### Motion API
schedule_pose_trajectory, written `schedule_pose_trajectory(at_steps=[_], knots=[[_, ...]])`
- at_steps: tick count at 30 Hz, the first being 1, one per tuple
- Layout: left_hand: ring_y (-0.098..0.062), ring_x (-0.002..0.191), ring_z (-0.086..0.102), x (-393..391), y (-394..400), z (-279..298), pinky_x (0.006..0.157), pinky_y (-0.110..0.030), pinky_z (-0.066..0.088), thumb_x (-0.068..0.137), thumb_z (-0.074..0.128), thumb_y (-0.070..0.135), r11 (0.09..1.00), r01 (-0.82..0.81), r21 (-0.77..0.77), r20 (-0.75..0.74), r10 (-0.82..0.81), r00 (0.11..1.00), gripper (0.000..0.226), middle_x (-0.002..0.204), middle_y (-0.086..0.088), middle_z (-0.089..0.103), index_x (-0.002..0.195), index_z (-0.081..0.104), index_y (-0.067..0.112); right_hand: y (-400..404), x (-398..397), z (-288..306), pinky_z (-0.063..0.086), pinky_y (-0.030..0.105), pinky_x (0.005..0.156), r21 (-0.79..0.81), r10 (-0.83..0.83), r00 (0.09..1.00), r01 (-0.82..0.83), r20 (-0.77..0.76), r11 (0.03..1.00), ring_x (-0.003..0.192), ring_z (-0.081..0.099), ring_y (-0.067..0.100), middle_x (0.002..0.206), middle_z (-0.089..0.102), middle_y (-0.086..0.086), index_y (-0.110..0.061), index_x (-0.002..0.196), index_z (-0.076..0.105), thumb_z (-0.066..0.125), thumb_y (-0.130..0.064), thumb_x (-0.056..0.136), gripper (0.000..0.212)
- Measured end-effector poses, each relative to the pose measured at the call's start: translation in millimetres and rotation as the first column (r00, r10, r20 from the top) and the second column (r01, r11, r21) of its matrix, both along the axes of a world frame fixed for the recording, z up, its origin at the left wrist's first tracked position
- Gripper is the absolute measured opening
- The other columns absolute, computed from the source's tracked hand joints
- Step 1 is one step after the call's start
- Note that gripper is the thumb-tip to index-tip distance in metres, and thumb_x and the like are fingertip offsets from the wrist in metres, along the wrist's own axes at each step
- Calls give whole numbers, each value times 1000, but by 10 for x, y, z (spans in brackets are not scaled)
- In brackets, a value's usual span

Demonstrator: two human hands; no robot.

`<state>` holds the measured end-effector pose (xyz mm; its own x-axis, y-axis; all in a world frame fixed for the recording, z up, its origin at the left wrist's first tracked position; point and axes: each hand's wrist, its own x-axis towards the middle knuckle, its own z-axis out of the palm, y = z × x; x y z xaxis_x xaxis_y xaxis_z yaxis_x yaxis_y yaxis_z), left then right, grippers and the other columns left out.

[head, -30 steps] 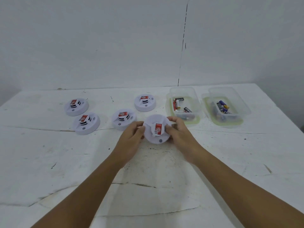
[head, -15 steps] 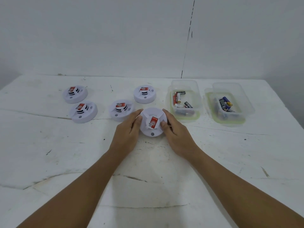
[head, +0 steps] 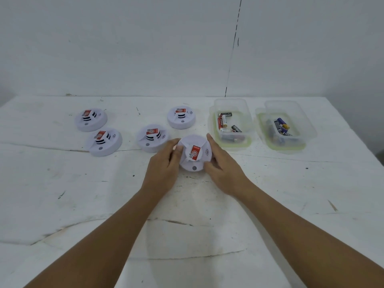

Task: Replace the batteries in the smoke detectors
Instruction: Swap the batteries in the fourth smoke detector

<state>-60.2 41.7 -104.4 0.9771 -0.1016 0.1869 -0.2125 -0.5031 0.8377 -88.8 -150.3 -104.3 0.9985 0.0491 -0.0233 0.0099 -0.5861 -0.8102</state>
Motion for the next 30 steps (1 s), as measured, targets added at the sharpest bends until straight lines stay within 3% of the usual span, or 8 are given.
schedule_pose_trajectory(at_steps=[2, 9, 19, 30], knots=[[7, 90, 62, -11, 6, 1, 69, -6, 42, 111, 42, 38, 1000, 6, -5, 4, -6, 1000, 30, 101, 16, 71, 132, 62, 33, 13, -21, 17, 44, 40, 112, -39, 5, 1000, -4, 18, 999, 137, 48, 9, 155, 46, -15, -38, 165, 9, 52, -54, 83, 95], [9, 89, 62, -34, 18, -3, 70, -4, 42, 111, 41, 37, 1000, 28, 8, 19, -28, 999, 33, 107, 13, 71, 136, 61, 29, 26, -43, -10, 44, 40, 115, -67, 5, 996, 1, 84, 998, 145, 40, 3, 163, 36, -21, -32, 167, 9, 67, -47, 93, 95], [2, 79, 60, -46, 21, -21, 66, -5, 41, 110, 41, 38, 999, 17, 30, 12, -17, 1000, 35, 106, 9, 71, 139, 59, 29, 33, -61, -1, 43, 42, 117, -66, -10, 995, 17, 103, 998, 147, 39, 3, 164, 36, -21, -33, 166, 9, 65, -62, 85, 103], [-1, 86, 64, -37, 28, -38, 67, -7, 43, 111, 40, 41, 999, 19, 35, 16, -19, 1000, 36, 107, 11, 72, 140, 59, 31, 51, -68, 7, 42, 44, 117, -79, -4, 993, 13, 114, 997, 149, 36, 3, 165, 33, -21, -33, 166, 7, 64, -63, 85, 104]])
